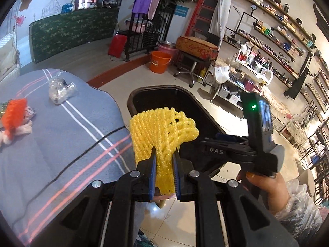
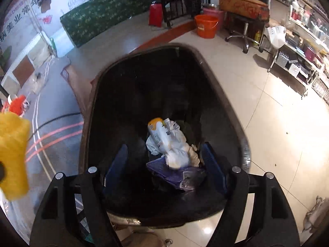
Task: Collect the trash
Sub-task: 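Release tissue into the black bin with right tool while left tool drops yellow net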
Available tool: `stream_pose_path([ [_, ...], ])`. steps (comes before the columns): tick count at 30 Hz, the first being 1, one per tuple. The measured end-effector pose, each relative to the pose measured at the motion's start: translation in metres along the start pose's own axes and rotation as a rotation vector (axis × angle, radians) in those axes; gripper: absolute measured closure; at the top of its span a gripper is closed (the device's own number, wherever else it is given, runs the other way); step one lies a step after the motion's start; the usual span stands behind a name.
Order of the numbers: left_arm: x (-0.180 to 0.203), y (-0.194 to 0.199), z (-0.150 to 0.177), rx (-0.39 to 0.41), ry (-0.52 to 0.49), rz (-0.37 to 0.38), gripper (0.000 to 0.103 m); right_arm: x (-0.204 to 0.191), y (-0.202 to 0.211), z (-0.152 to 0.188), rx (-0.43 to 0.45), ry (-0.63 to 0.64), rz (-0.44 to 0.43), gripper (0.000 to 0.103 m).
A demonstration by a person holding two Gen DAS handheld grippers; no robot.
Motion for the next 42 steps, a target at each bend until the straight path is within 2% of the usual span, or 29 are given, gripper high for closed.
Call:
stream_pose_path([
  [7,0.014,-0.028,-0.018,-0.063,-0.028,0.054,0.088,0.027,0.030,0.002,0.092,-0.059,0.070,0.026],
  [10,0.022,-0.046,-0.026,-0.107,-0.051,0.075,0.088,0.041,0.041,0.006,0.112,-0.095,0.069,0.026],
  [17,0.037,-0.085,-0.036,-0.193,-0.072,0.085,0.088,0.062,0.045,0.013,0.114,-0.141,0.085,0.025],
  [25,0.045,-0.121,-0.035,-0.288,-0.130,0.042,0.088,0.076,0.051,0.017,0.131,-0.176,0.112,0.025],
  [27,0.048,-0.126,-0.033,-0.296,-0.145,0.027,0.080,0.079,0.053,0.018,0.137,-0.178,0.126,0.025],
  [29,0.048,-0.128,-0.034,-0.295,-0.151,0.018,0.054,0.083,0.053,0.019,0.138,-0.188,0.124,0.025],
  [30,0.051,-0.129,-0.036,-0.290,-0.150,0.022,0.049,0.085,0.055,0.018,0.141,-0.196,0.121,0.025],
  [32,0.053,-0.130,-0.036,-0.279,-0.150,0.033,0.032,0.089,0.056,0.019,0.144,-0.204,0.123,0.025],
  [33,0.053,-0.129,-0.035,-0.272,-0.152,0.030,0.027,0.091,0.056,0.019,0.145,-0.211,0.125,0.025],
  [37,0.055,-0.125,-0.035,-0.250,-0.155,0.040,0.019,0.096,0.058,0.020,0.154,-0.231,0.130,0.023],
  [42,0.056,-0.112,-0.036,-0.214,-0.135,0.060,0.015,0.098,0.058,0.020,0.160,-0.247,0.136,0.020],
])
Point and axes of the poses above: each gripper's, at about its wrist camera, not at the fingertips, and y roughly against the way its jaws point, x to its right, z to its underside, the point moved 4 cm from there along -y, roughly the way its jaws point, and after that the axes turned 13 degrees about -x, right-handed, at the moved point
